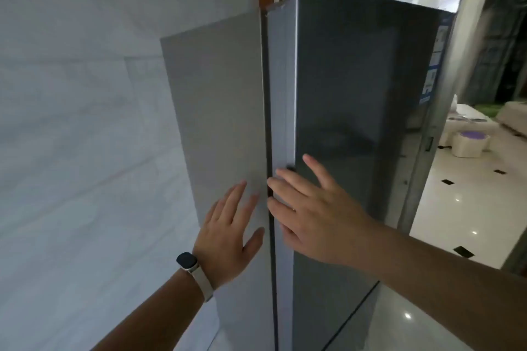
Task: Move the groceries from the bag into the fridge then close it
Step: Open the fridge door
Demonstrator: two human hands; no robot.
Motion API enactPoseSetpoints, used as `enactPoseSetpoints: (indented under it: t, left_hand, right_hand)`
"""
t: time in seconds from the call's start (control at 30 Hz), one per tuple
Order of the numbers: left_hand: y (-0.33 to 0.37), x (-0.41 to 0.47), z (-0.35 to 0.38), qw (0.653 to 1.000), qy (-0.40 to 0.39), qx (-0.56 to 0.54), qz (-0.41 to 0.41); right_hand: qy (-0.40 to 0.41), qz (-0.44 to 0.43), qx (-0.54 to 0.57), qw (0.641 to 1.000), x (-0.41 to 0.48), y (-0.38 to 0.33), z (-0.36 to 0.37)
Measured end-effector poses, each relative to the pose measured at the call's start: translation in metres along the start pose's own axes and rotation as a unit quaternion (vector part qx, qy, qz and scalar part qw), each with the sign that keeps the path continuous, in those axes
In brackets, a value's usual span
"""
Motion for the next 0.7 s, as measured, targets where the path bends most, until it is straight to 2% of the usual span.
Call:
enactPoseSetpoints:
  t: [0.17,0.37,0.7]
  left_hand:
    - [-0.012,0.028,0.021,0.993,0.074,-0.087,0.042]
    - [-0.016,0.058,0.035,0.959,0.166,-0.166,0.158]
    - [-0.021,0.070,0.056,0.916,0.284,-0.210,0.191]
  right_hand:
    - [0.020,0.037,-0.037,0.998,0.018,0.002,0.004]
    - [-0.001,0.098,-0.083,0.992,0.027,0.001,0.010]
    - [-0.043,0.196,-0.168,0.965,0.042,-0.007,0.021]
Point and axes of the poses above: each hand's wrist, its own x-axis towards the middle knuckle, its own z-axis out of the palm, y = z × x, the point moved 7 cm from there along x, towards the middle knuckle, and after that the axes turned 3 degrees about -x, right-handed, at the moved point
